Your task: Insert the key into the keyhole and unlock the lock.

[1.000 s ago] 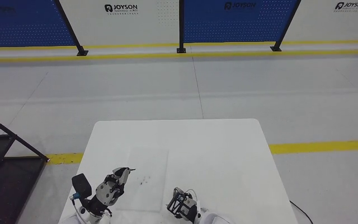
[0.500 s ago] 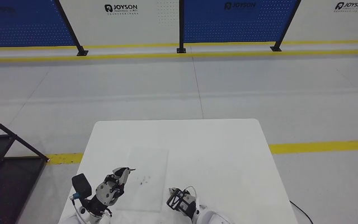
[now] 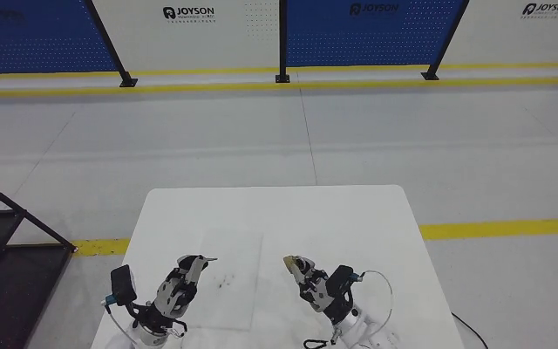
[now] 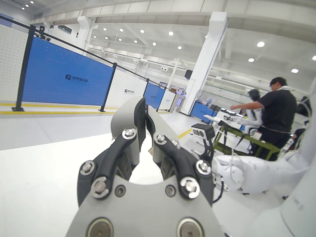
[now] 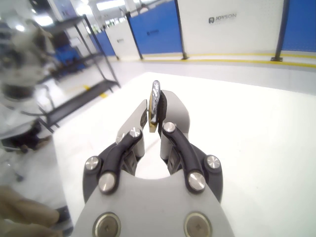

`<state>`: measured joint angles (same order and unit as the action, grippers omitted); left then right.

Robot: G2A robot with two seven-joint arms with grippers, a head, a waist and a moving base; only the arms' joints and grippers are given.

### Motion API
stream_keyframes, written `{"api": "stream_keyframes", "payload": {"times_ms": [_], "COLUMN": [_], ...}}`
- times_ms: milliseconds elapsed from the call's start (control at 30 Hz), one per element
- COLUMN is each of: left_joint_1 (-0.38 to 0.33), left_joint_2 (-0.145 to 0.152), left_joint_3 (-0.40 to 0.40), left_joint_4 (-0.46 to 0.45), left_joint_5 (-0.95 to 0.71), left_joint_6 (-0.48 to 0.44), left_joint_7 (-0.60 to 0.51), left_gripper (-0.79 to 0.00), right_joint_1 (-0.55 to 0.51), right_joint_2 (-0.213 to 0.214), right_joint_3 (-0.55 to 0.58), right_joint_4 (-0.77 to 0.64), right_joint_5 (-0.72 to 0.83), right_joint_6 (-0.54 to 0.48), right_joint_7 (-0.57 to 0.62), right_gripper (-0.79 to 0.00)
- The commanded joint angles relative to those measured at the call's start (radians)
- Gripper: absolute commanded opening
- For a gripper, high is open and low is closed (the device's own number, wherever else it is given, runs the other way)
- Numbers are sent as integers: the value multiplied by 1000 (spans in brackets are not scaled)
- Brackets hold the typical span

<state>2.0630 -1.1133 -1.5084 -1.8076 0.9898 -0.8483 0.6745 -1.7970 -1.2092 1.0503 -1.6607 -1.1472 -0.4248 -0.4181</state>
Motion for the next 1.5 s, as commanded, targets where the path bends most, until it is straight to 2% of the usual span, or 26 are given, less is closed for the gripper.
{"api": "stream_keyframes", "payload": {"times_ms": [0,100,633,767,933,1067,1200,1467], "left_joint_1": [-7,-20,-20,-47,-79,-92,-109,-161], "left_joint_2": [-4,-6,-6,-15,-33,-46,-55,-67], "left_joint_3": [32,61,61,108,191,264,317,422], "left_joint_4": [6,21,21,10,38,60,88,103], "left_joint_5": [-9,-26,-26,-116,-232,-359,-434,-535], "left_joint_6": [-15,-58,-58,-24,-27,-111,-163,-164], "left_joint_7": [18,11,11,-15,40,70,49,-21], "left_gripper": [-785,-785,-785,-785,-785,-785,-785,-785], "right_joint_1": [-10,-10,-10,-2,29,57,97,132], "right_joint_2": [6,15,15,10,-12,-33,-54,-84], "right_joint_3": [16,33,33,13,-59,-129,-179,-232], "right_joint_4": [-4,0,0,-3,27,87,151,216], "right_joint_5": [31,50,50,82,195,265,308,283], "right_joint_6": [-97,-216,-216,-208,-244,-341,-404,-450], "right_joint_7": [-50,-76,-76,-69,-192,-315,-392,-496], "right_gripper": [-785,-785,-785,-785,-785,-785,-785,-785]}}
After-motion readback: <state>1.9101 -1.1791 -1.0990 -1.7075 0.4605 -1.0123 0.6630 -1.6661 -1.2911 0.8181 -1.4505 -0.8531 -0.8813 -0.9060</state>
